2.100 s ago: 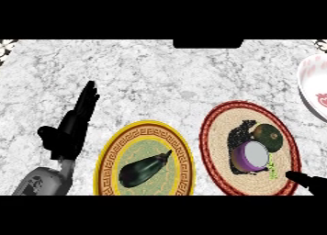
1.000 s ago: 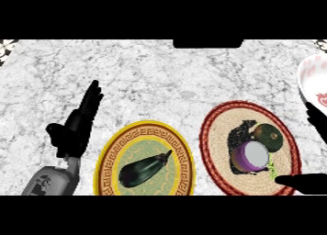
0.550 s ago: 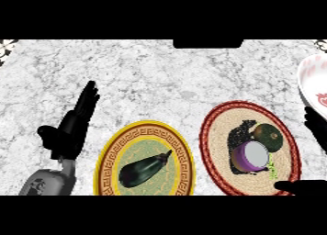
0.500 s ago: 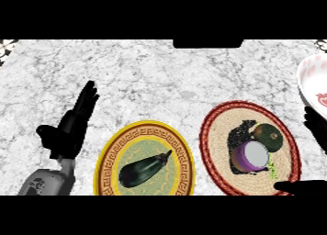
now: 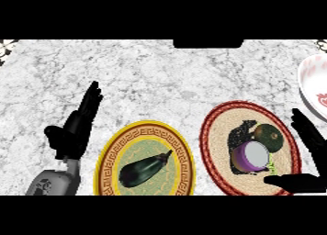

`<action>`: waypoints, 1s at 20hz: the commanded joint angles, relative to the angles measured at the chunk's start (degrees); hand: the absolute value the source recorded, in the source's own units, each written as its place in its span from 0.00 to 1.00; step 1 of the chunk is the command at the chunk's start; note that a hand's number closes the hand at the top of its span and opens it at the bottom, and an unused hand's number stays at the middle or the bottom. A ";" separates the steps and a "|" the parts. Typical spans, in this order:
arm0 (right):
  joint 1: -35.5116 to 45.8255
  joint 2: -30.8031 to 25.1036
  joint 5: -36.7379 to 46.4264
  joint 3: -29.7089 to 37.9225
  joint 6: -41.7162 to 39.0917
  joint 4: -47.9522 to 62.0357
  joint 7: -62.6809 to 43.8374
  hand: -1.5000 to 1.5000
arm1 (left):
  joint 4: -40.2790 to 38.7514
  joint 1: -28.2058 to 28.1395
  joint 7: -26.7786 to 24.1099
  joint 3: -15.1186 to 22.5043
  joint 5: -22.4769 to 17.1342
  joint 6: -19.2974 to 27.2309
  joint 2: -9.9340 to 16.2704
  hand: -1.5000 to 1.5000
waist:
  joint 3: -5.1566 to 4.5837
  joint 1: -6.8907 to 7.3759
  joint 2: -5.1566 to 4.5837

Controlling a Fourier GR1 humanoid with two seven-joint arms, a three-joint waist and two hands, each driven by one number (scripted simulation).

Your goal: Pick the squash from the placemat and place it in the bowl

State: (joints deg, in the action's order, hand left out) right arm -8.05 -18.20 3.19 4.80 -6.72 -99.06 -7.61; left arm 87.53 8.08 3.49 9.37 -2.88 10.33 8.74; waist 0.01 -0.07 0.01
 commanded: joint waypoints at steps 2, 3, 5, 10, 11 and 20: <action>3.20 3.65 3.13 0.36 0.54 2.74 0.18 0.00 | 0.83 0.72 1.25 -2.48 1.16 -2.22 -0.86 0.50 | -0.01 0.03 0.01; 1.20 3.85 4.01 0.50 -0.50 5.49 4.76 0.00 | 0.19 -1.14 -0.81 -2.12 1.89 -2.17 -1.58 0.50 | -0.01 0.02 0.00; 5.19 3.77 4.62 1.11 0.71 8.70 3.47 0.00 | 3.57 -0.27 3.44 -4.09 -0.50 -4.74 0.93 0.50 | -0.01 0.16 0.00; 3.81 3.27 12.76 -0.08 4.28 13.84 6.17 0.00 | -0.26 1.33 1.58 -3.06 2.10 -2.53 -2.13 0.50 | -0.01 0.06 -0.03; 5.33 2.95 13.65 0.22 4.94 13.26 4.73 0.00 | 0.27 0.26 0.76 -4.39 1.40 -3.94 -0.74 0.50 | -0.01 0.12 -0.02; 11.04 4.90 15.34 -0.05 2.67 21.29 7.05 0.00 | 5.75 -2.44 2.89 -4.86 2.43 -6.64 -1.67 0.50 | -0.01 0.20 0.01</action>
State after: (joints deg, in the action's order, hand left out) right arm 0.13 -14.68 17.86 5.03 -3.91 -80.70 -1.38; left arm 90.36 7.68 5.82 4.83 -0.34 5.59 6.71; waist 0.01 0.03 0.00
